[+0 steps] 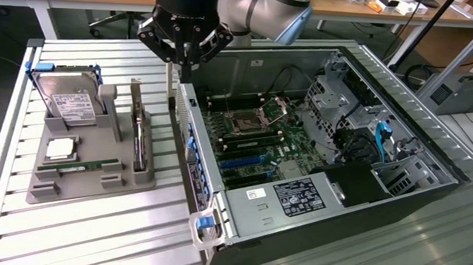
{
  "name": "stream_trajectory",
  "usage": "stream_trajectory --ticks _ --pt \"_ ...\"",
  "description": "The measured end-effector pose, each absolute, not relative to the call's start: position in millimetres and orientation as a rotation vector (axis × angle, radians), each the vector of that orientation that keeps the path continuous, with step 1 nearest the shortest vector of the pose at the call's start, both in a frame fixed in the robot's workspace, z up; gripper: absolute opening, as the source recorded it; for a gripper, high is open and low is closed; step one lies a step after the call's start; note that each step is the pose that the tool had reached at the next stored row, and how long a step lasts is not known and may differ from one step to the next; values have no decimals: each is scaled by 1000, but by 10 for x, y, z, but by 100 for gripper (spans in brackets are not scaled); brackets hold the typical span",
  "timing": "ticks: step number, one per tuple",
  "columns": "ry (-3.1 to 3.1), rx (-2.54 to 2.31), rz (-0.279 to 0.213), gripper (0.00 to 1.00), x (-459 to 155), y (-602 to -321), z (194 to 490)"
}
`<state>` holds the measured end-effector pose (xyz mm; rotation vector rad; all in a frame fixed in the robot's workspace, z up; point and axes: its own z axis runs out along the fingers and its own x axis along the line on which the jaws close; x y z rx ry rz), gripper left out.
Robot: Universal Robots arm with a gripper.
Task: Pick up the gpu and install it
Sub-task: 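Reach for the gpu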
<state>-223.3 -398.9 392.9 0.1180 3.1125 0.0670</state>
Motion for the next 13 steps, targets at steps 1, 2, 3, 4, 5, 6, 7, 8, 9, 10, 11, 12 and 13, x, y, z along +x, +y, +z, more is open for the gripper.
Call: stream_trajectory --ticks 1,2,3,4,5,6,7,8,9,10,11,12,13 --pt "3112 118 67 11 -2236 -3989 3929" --pt "3112 118 67 11 -2240 -3989 3929" --pt "3112 118 67 11 -2245 -3989 3929" --pt "3112 118 67 11 -2250 -3990 3929" --pt "3112 118 67 11 -2255 -3989 3929" --pt "3112 118 67 11 -2259 -3989 3929" --pt "3112 118 67 11 -2266 -3989 3928" --pt "3113 118 67 11 -2272 -3989 3929" --pt "3113 118 67 11 -2276 -3989 3929" --pt "3112 118 67 11 -2284 -3989 3929" --pt "3113 118 67 11 -2296 -3989 3929" --pt "3113 118 67 11 -2302 -3989 3929" --pt "3113 118 67 11 -2309 -3989 3929"
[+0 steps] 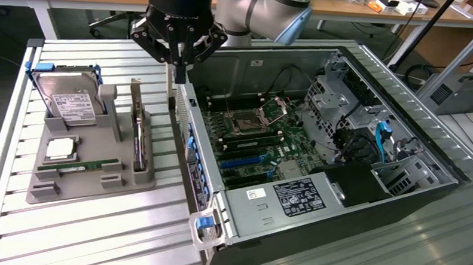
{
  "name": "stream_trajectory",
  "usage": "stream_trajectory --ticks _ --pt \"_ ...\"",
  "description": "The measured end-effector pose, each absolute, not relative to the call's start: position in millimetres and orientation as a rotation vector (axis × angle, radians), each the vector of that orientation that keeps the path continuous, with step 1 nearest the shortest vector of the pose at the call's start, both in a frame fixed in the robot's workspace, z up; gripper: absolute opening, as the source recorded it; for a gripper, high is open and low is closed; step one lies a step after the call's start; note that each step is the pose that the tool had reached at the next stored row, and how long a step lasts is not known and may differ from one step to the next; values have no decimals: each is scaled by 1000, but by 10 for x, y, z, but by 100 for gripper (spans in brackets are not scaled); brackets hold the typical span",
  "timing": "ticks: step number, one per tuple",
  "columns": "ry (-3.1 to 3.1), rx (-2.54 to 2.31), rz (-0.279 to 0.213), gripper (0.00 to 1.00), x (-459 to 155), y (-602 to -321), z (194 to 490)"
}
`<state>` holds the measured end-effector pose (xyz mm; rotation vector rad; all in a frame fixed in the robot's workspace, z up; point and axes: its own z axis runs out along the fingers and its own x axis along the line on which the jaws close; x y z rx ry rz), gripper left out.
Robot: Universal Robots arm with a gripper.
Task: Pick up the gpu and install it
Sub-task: 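Reach for the gpu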
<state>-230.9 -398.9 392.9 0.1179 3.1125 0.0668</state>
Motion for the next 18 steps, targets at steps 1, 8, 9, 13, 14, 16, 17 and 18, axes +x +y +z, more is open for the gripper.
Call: stream_trajectory --ticks 1,8,9,13,14,16,17,18 --pt "3112 118 67 11 -2316 -3989 3928" --pt "3112 118 67 11 -2370 -3989 3928" --pt "3112 118 67 11 -2375 -3989 3928" --pt "3112 118 67 11 -2412 -3989 3928" --pt "3112 118 66 11 -2420 -3989 3928" --pt "3112 118 66 11 -2433 -3989 3928" --pt "3112 118 66 11 -2439 -3989 3928" --pt "3112 118 66 11 -2445 -3989 3928"
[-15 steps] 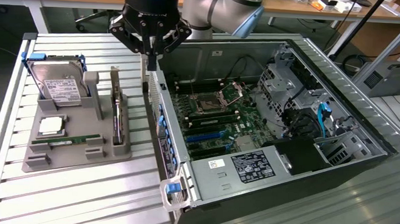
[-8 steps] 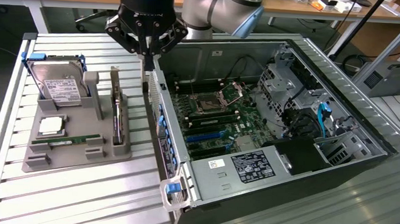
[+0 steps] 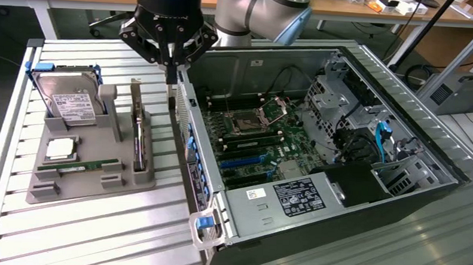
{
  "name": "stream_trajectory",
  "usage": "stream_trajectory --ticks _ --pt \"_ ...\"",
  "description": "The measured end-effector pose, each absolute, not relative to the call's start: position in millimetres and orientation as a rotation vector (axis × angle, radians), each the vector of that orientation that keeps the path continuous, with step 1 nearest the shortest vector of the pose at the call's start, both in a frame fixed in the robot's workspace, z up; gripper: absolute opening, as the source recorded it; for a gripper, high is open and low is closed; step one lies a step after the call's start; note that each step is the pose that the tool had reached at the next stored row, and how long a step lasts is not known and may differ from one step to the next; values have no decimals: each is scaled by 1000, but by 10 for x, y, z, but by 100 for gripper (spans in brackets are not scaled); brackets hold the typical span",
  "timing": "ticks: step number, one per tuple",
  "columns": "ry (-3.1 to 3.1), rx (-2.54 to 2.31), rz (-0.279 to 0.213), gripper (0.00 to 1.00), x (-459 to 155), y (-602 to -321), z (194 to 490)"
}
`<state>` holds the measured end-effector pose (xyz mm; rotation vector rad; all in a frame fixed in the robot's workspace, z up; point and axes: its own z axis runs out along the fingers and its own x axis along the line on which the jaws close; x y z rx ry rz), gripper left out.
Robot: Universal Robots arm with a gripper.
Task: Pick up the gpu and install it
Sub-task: 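Reach for the gpu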
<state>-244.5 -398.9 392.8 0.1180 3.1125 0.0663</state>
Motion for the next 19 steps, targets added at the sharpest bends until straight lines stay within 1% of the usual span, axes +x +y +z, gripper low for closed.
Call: stream_trajectory --ticks 19 --pt "3112 118 65 11 -2563 -3989 3927"
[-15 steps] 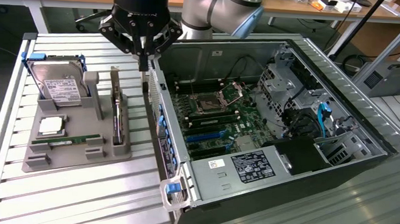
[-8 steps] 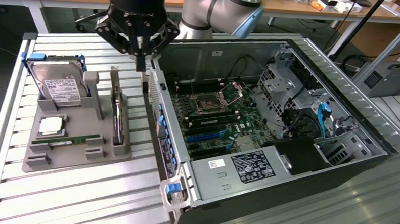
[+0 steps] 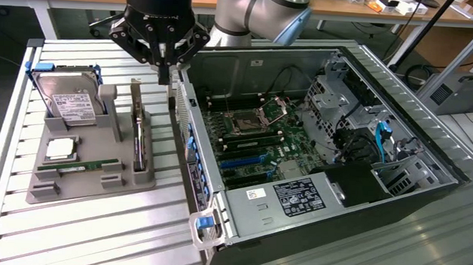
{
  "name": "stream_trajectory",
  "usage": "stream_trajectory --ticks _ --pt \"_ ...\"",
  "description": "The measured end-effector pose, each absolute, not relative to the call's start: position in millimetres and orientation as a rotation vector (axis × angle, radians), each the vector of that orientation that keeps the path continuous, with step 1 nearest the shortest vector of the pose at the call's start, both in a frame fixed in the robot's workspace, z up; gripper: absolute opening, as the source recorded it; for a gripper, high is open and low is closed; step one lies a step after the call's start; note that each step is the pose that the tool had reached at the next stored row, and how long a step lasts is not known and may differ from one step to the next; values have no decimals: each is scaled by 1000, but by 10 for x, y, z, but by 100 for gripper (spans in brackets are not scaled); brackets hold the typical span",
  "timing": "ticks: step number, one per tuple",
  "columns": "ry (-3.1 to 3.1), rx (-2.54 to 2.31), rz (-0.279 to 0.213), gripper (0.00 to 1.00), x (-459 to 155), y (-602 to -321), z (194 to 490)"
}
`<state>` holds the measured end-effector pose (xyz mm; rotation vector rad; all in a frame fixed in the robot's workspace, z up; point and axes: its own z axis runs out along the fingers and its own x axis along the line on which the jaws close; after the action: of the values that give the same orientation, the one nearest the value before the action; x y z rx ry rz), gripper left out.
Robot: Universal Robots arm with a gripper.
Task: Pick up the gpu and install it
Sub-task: 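Reach for the gpu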
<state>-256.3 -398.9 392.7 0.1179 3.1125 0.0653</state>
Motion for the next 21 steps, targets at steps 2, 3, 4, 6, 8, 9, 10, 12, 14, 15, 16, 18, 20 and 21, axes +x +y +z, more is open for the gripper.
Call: stream_trajectory --ticks 2,3,4,6,8,9,10,12,14,15,16,18,20,21 --pt "3112 118 65 11 -2574 -3989 3927" --pt "3113 118 65 11 -2578 -3989 3927" --pt "3112 118 65 11 -2583 -3989 3927" --pt "3112 118 65 11 -2593 -3989 3927" --pt "3112 118 65 11 -2601 -3990 3927" --pt "3113 118 65 11 -2606 -3989 3927" --pt "3112 118 65 11 -2614 -3989 3927" --pt "3112 118 65 11 -2632 -3989 3927" --pt "3112 118 65 11 -2641 -3989 3927" --pt "3113 118 65 11 -2643 -3989 3926" --pt "3112 118 65 11 -2646 -3989 3926" --pt "3113 118 64 11 -2653 -3989 3926" --pt "3112 118 64 11 -2662 -3990 3926" --pt "3112 118 64 11 -2666 -3989 3926"
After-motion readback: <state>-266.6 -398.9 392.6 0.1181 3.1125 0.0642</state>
